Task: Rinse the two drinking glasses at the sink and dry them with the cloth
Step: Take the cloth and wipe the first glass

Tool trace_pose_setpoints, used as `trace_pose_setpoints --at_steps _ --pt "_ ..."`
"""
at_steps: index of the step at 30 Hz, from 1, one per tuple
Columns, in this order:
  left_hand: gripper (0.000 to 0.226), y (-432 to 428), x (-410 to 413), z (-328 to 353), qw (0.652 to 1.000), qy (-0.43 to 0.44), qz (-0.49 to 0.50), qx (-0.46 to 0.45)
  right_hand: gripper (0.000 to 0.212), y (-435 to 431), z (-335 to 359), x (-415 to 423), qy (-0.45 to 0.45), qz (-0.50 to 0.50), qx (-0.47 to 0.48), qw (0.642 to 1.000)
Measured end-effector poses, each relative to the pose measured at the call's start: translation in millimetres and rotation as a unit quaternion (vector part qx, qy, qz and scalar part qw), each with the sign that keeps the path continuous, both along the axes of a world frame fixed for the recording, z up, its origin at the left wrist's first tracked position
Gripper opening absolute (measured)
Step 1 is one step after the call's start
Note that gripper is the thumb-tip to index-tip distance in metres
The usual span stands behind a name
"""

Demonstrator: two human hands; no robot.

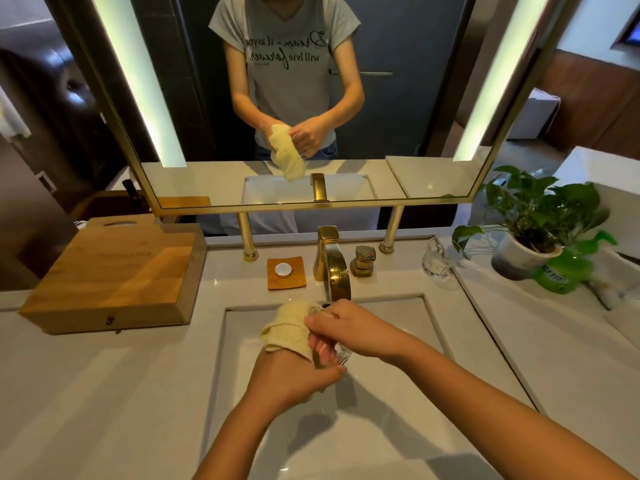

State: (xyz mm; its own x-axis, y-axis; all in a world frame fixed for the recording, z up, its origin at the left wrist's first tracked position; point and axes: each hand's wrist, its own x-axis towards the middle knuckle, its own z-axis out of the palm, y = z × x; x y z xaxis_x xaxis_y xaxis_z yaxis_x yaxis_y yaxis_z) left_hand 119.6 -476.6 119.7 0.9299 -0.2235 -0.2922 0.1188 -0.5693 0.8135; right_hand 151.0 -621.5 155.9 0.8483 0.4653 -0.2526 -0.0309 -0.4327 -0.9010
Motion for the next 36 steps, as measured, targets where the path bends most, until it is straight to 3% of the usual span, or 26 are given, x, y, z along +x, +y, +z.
trace_pose_setpoints --at_steps 4,7,11,14,16,18,20,22,24,28,32,36 --pt "0.054 16.8 0.0 18.4 0.988 0.017 -0.043 -0.145 0.04 6.4 2.1 -12.4 -0.036 -0.009 0.034 0.999" --pt "0.061 30.7 -3.0 21.5 0.961 0.102 -0.045 -0.254 0.039 12.1 7.1 -22.3 -0.092 0.005 0.044 0.995" --pt "0.073 46.1 -4.6 11.2 0.901 0.195 -0.093 -0.376 0.042 22.8 14.2 -35.5 -0.142 0.027 0.053 0.988" --pt "0.056 55.5 -7.0 1.5 0.811 0.27 -0.119 -0.506 0.043 33.2 16.1 -37.1 -0.166 0.038 0.033 0.985" --pt "0.053 60.6 -9.6 -3.8 0.793 0.276 -0.111 -0.532 0.038 38.8 17.8 -35.4 -0.188 0.046 0.009 0.981" --pt "0.066 63.3 -12.9 -8.1 0.834 0.239 -0.061 -0.494 0.038 40.2 18.9 -32.3 -0.195 0.048 -0.026 0.979" --pt "0.065 63.4 -19.7 -5.7 0.921 0.134 -0.033 -0.363 0.044 39.8 18.1 -28.4 -0.19 0.062 -0.097 0.975" --pt "0.058 61.0 -25.7 -2.9 0.974 0.036 -0.066 -0.214 0.045 43.5 14.1 -28.3 -0.143 0.089 -0.138 0.976" --pt "0.06 59.5 -28.3 -3.3 0.983 -0.004 -0.065 -0.174 0.043 50.5 8.4 -32.1 -0.108 0.081 -0.108 0.985" --pt "0.052 75.4 -20.0 -6.7 0.974 0.013 -0.039 -0.224 0.046 66.3 -1.1 -35.0 -0.173 0.019 -0.068 0.982" --pt "0.059 97.3 -11.4 -14.3 0.965 0.054 -0.03 -0.256 0.054 86.3 -18.5 -29.8 -0.268 0.007 -0.112 0.957" --pt "0.072 113.2 -8.6 -29.3 0.969 0.062 -0.02 -0.24 0.061 100.2 -33.3 -29.0 -0.292 0.016 -0.185 0.938"
